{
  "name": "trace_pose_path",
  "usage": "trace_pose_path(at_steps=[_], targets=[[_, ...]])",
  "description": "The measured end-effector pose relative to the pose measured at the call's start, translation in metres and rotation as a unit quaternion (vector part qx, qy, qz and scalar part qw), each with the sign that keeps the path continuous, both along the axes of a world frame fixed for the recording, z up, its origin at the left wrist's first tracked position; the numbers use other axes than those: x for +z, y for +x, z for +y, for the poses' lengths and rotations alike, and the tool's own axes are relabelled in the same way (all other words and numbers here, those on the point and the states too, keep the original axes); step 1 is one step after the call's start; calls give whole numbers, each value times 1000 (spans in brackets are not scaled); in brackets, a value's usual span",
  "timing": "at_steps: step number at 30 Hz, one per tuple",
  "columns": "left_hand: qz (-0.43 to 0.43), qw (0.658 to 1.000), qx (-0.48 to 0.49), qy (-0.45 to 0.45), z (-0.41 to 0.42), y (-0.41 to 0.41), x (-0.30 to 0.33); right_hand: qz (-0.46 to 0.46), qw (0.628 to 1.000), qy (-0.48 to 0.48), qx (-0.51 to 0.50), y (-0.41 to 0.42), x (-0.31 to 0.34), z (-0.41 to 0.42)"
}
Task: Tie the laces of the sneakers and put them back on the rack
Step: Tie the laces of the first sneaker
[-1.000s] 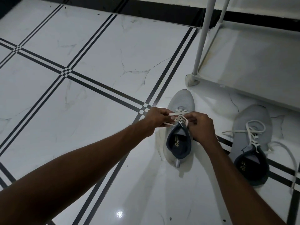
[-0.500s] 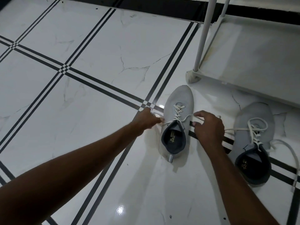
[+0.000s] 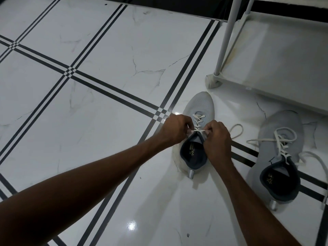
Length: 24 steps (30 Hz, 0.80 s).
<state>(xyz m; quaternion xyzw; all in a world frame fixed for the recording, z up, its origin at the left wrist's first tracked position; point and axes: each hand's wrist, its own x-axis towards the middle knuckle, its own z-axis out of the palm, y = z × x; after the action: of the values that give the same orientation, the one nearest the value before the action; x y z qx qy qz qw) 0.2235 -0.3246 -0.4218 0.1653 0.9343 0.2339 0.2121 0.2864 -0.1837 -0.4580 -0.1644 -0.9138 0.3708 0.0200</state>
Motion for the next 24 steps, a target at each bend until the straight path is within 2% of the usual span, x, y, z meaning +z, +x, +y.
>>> trace_pose_path(at_steps=[5, 8, 11, 17, 19, 22, 24], targets=[[-77, 994, -77, -1, -8, -18, 9, -20, 999, -34, 11, 1, 4, 9], [-40, 992, -120, -25, -10, -20, 7, -16, 998, -34, 46, -4, 5, 19], [16, 994, -108, -28, -10, -14, 2, -32, 998, -22, 54, -6, 3, 26], [32, 989, -105, -99, -27, 6, -9, -59, 998, 1, 34, 5, -14, 30], [-9, 991, -94, -90, -28, 3, -12, -64, 997, 6, 31, 6, -15, 32], [-144, 988, -42, -38, -37, -11, -5, -94, 993, 11, 66, -2, -8, 47], [-243, 970, -11, 15, -50, -20, 7, -155, 980, -4, 124, -11, 3, 63]])
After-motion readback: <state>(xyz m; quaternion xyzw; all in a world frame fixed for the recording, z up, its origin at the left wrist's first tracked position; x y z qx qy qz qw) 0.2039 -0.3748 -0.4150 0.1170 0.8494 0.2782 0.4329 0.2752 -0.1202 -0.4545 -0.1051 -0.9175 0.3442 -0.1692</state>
